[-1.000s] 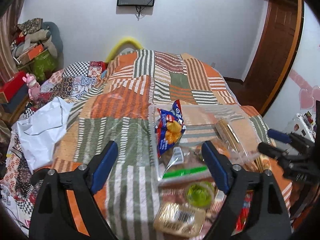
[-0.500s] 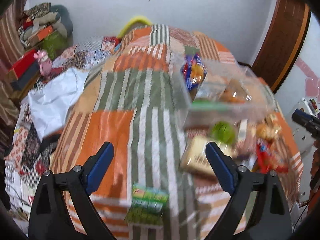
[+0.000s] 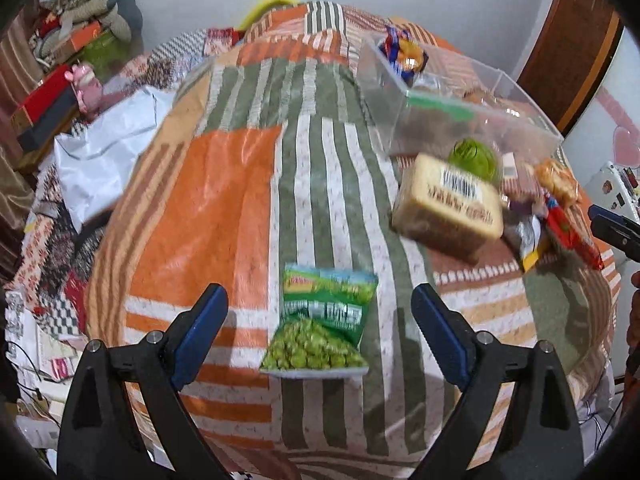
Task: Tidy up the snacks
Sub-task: 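Grasp the green pea bag with the left tool while the right tool grasps the red snack bag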
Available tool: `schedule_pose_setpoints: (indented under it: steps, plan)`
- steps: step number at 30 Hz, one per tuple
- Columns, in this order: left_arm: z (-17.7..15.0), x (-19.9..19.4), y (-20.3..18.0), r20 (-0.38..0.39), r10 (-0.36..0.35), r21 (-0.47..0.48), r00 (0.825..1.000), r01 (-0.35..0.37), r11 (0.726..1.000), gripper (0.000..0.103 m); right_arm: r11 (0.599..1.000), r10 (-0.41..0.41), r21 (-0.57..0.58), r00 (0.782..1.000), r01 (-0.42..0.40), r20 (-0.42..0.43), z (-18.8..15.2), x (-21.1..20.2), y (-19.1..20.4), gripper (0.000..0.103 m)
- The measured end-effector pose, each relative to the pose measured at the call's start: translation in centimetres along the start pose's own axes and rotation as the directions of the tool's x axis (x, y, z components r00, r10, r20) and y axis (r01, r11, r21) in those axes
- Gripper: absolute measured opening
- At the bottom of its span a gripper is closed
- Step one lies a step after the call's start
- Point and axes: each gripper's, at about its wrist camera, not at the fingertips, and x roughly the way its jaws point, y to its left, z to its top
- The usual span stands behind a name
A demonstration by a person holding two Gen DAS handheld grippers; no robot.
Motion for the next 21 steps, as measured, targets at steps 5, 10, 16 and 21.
schedule_pose_setpoints:
  steps: [5, 10, 16, 21]
  plan:
    - [-1.3, 0.9, 0.2, -0.019, 0.008, 0.007, 1.0, -0.007, 1.0, 0.093, 1.0, 0.022, -0.01, 0.998, -0.023, -0.05, -0.6, 1.7, 1.2, 0.09]
    - [-2.0, 1.5, 1.2, -0.006, -0.038, -0.061, 0.999, 0.038, 0.997, 0.077, 0.999, -0.007, -0.035, 0.998, 0.005, -0.063, -1.4, 2.4, 2.0, 0.103]
    - [-1.9, 1.4, 0.8, 0.012, -0.054, -0.051, 0.998, 0.055, 0.997, 0.05, 0.993, -0.073, -0.097, 0.995, 0.066, -0.073, -1.5, 3.3, 2.5, 0.103]
    - [-1.9, 1.3, 0.5, 0.015, -0.054, -0.039, 0.998, 0.055, 0.998, 0.048, 0.983, -0.146, -0.126, 0.987, 0.137, -0.07, -1.7, 4.1, 2.1, 0.103]
